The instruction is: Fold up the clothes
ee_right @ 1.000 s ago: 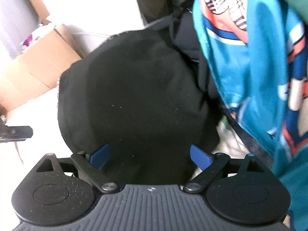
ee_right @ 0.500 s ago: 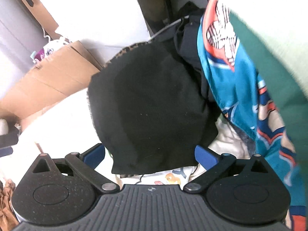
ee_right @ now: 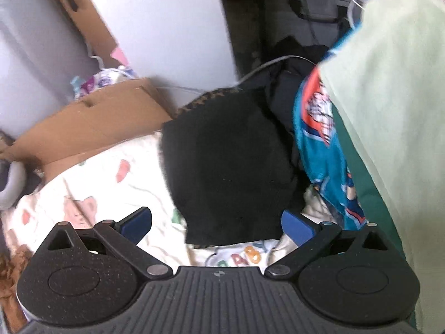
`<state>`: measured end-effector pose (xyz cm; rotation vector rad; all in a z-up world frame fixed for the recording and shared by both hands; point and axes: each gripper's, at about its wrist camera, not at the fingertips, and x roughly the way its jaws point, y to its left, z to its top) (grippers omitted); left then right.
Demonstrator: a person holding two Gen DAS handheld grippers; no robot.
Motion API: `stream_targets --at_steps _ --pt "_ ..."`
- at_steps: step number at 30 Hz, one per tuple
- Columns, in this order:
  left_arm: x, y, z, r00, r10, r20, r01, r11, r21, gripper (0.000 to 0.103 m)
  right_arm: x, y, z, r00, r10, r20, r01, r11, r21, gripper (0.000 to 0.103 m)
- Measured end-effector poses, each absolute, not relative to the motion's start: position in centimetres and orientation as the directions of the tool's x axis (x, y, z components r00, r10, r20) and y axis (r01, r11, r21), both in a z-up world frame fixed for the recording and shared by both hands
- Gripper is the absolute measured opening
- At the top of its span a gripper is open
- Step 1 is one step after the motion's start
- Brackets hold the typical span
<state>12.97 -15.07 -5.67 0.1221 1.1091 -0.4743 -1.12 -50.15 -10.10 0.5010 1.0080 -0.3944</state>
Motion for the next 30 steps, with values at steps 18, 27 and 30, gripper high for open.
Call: stream_targets --at_steps 18,27,30 --pt "11.6 -1.8 4.1 0.455 -0.194 -0.869 0.289 0.955 -0.062 0.103 -0.2 -43.7 -0.5 0.533 -0.047 -0.845 0.441 0.868 0.230 0.103" --pt "9.8 2.8 11.6 0.547 -0.119 -0.828 0.242 0.970 0.021 0.103 -1.0 -39.3 3.7 0.548 -0.003 -0.836 0.339 0.915 0.219 0.103" --pt "8.4 4.6 12.8 0.569 -0.098 -0.817 0.214 0.976 0.031 0.103 -1.5 -37.6 5.1 0.561 0.009 -0.828 0.293 0.933 0.209 0.103"
